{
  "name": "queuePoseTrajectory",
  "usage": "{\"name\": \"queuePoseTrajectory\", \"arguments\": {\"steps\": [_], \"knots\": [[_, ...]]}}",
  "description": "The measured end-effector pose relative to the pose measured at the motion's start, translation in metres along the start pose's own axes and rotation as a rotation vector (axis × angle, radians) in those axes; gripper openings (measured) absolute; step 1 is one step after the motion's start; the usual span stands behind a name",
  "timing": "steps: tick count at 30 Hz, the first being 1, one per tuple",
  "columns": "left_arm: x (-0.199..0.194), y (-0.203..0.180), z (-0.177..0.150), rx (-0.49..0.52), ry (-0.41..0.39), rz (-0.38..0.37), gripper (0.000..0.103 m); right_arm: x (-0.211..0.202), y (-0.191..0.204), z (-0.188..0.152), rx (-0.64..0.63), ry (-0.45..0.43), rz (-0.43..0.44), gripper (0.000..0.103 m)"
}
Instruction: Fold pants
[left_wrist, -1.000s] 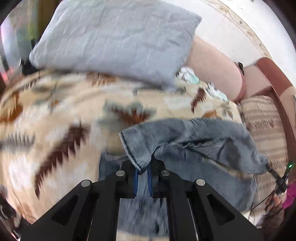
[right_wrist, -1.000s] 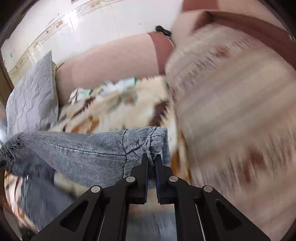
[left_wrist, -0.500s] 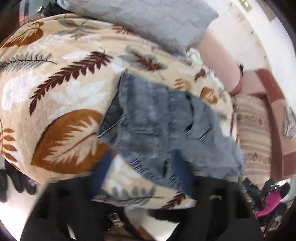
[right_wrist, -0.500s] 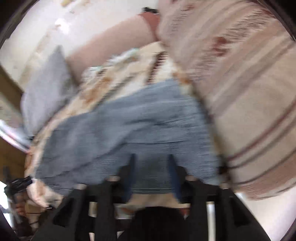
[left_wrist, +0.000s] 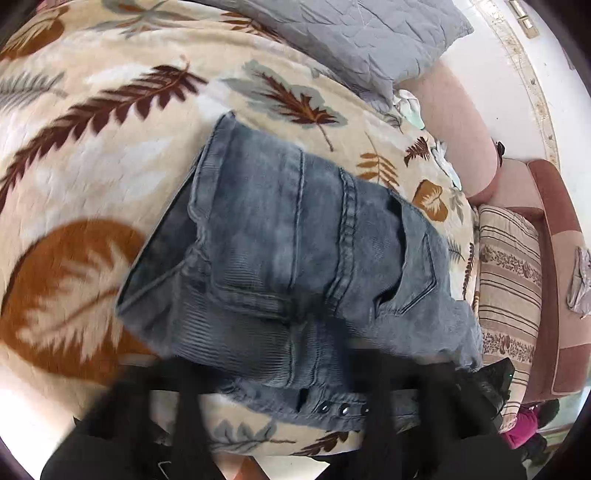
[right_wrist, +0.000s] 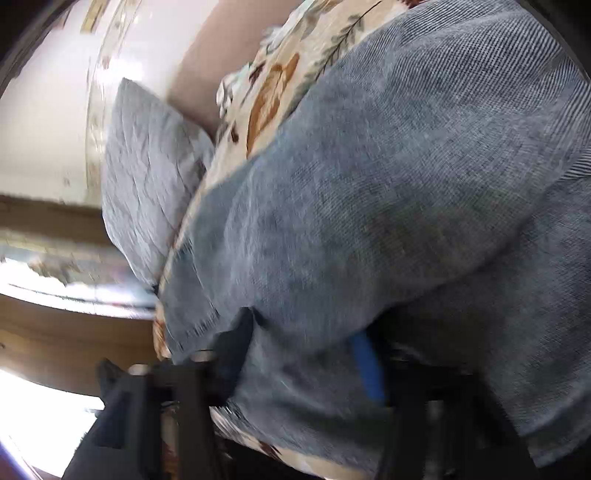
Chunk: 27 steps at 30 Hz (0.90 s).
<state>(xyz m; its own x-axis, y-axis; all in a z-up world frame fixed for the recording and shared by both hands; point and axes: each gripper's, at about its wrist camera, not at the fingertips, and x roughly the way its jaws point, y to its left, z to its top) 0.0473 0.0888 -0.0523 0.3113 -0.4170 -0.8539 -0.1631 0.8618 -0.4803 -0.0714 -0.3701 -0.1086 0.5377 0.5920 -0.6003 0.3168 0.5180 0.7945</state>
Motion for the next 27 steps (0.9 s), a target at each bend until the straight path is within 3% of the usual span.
{"name": "queuePoseTrajectory", "arguments": {"steps": [5,8,11,13,14,16,18,20,22,24,27], "knots": [[-0.04,0.003,-0.004,0.017,-0.051,-0.06,0.008,-0.037,0.03,-0.019,-0.107,-0.02,0.053,0.002],[-0.054,0.014,-0.021,0.045,-0.067,-0.04,0.009,-0.052,0.032,-0.05,-0.152,0.028,0.042,0.002],[-0.027,0.04,-0.03,-0.019,0.008,0.02,0.009,-0.025,0.003,-0.076,-0.115,0.131,-0.045,0.008],[-0.011,0.056,-0.032,-0.087,0.06,0.018,0.009,-0.016,-0.014,-0.083,-0.065,0.165,-0.083,0.008],[-0.012,0.058,-0.032,-0.096,0.056,0.005,0.01,-0.021,-0.021,-0.082,-0.03,0.169,-0.061,0.008],[-0.02,0.054,-0.032,-0.078,0.038,-0.003,0.012,-0.045,-0.022,-0.075,-0.032,0.109,-0.054,0.009],[-0.03,0.047,-0.032,-0.04,0.002,0.005,0.016,-0.087,-0.028,-0.061,-0.039,-0.011,-0.071,0.019],[-0.033,0.041,-0.033,-0.019,-0.008,-0.007,0.038,-0.141,-0.051,-0.048,0.023,-0.173,-0.144,0.033],[-0.031,0.038,-0.035,-0.014,-0.014,-0.009,0.05,-0.174,-0.076,-0.041,0.096,-0.264,-0.213,0.04],[-0.022,0.035,-0.037,-0.009,0.004,0.014,0.051,-0.199,-0.103,-0.03,0.184,-0.331,-0.236,0.04],[-0.01,0.031,-0.036,-0.016,0.038,0.034,0.051,-0.2,-0.116,-0.015,0.204,-0.364,-0.237,0.04]]}}
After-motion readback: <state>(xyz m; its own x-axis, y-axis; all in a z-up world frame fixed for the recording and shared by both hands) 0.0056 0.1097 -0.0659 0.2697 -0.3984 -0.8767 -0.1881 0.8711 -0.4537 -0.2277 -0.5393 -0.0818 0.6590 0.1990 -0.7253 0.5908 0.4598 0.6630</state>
